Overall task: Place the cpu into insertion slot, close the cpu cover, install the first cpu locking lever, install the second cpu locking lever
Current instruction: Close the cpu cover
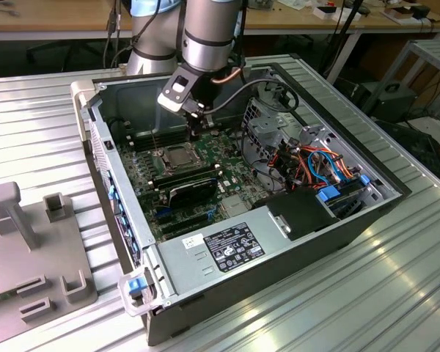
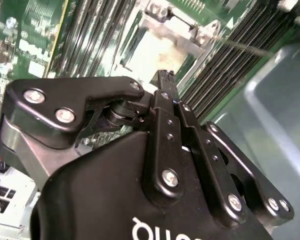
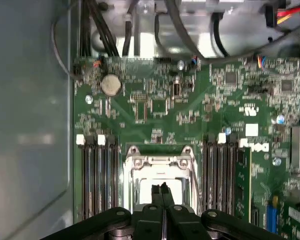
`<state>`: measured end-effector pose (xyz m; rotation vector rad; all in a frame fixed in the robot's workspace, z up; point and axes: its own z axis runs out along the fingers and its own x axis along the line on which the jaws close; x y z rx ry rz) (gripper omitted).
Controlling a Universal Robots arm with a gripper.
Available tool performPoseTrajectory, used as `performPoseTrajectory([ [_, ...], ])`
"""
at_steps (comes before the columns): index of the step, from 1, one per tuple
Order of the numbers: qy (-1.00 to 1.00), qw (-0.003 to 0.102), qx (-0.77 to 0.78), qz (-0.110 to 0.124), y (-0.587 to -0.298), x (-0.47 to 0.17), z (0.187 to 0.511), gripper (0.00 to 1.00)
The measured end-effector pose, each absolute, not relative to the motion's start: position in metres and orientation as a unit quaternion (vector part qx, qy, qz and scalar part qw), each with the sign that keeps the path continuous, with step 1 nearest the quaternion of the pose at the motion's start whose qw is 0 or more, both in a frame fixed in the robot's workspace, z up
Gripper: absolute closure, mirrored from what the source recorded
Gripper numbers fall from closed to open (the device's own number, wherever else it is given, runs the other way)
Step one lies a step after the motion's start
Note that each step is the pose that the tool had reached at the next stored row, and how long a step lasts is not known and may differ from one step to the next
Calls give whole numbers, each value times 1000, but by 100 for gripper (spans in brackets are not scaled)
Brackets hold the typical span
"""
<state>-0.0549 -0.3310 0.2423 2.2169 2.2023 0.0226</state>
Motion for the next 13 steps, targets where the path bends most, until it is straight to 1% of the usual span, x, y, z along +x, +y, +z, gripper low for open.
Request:
performPoseTrajectory([
  [1,705,7,709,6,-331,-73,236,89],
  [6,705,6,709,5,-332,-77,227,89],
  [13,705,6,709,5,-333,-78,225,89],
])
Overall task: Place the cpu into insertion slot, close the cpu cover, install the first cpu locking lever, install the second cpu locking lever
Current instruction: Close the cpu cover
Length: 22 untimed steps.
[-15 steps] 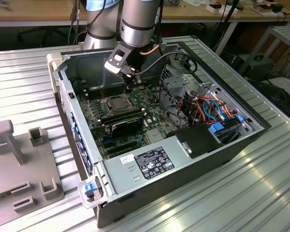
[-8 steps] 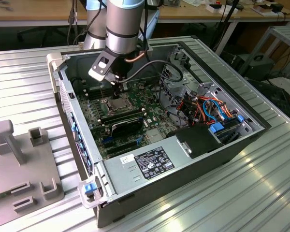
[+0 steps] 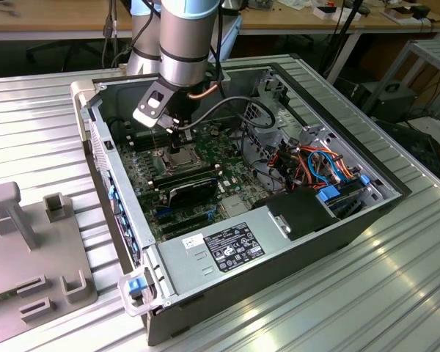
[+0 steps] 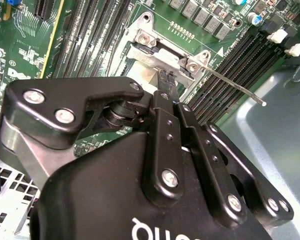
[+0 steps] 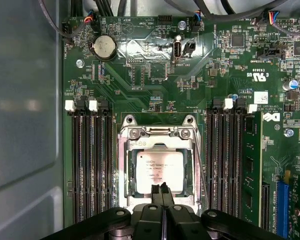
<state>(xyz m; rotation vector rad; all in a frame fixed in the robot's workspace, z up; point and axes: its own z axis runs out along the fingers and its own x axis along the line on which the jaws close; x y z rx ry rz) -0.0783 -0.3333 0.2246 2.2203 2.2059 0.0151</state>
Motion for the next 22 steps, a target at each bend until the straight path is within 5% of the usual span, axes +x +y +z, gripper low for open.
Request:
performPoseTrajectory([
  [22,705,5,709,4,-333,-84,211,89],
])
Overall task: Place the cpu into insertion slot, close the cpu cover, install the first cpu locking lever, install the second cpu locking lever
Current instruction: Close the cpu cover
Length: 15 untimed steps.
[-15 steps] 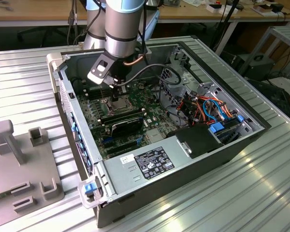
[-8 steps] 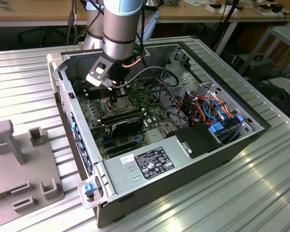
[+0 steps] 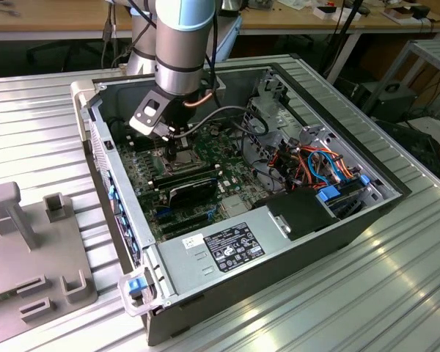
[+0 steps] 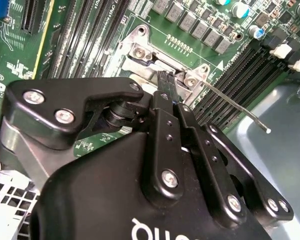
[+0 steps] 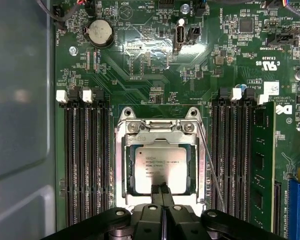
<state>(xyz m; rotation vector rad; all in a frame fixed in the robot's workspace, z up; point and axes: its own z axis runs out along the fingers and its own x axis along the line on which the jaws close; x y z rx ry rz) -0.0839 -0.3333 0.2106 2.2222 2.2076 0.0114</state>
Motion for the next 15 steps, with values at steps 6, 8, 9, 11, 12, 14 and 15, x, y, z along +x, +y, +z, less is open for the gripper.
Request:
performPoseTrajectory([
  [6,705,5,709,4,-333,-83,213,89],
  [8,705,5,709,4,-333,-79,213,89],
  [9,705,5,709,4,-333,-76,213,89],
  [11,705,5,709,4,-333,-70,213,89],
  [12,705,5,709,4,-333,-66,213,89],
  [14,705,5,709,4,-333,-62,213,89],
  [15,705,5,709,4,-333,-62,213,89],
])
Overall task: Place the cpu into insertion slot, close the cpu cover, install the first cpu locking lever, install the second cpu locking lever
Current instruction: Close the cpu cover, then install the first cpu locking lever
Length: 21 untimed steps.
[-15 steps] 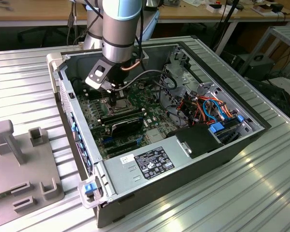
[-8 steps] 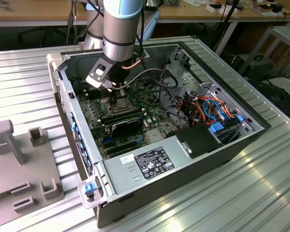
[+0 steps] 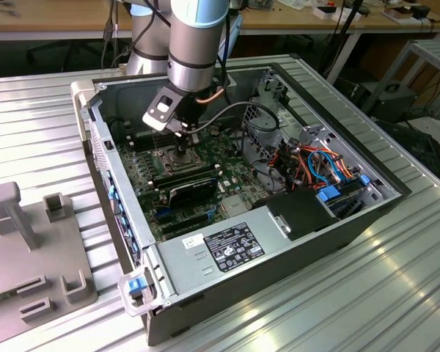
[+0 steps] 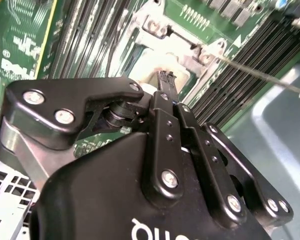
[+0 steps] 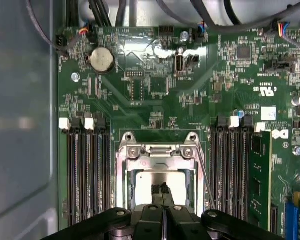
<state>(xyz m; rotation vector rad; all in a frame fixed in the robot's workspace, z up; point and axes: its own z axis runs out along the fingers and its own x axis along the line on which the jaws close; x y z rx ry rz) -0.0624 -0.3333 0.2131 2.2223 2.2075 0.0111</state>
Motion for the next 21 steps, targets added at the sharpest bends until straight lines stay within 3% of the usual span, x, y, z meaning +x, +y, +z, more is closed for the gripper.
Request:
performPoseTrajectory([
  [14,705,5,709,4,-333,-49,214,89],
  [21,708,4,706,3,-332,-49,234,89],
])
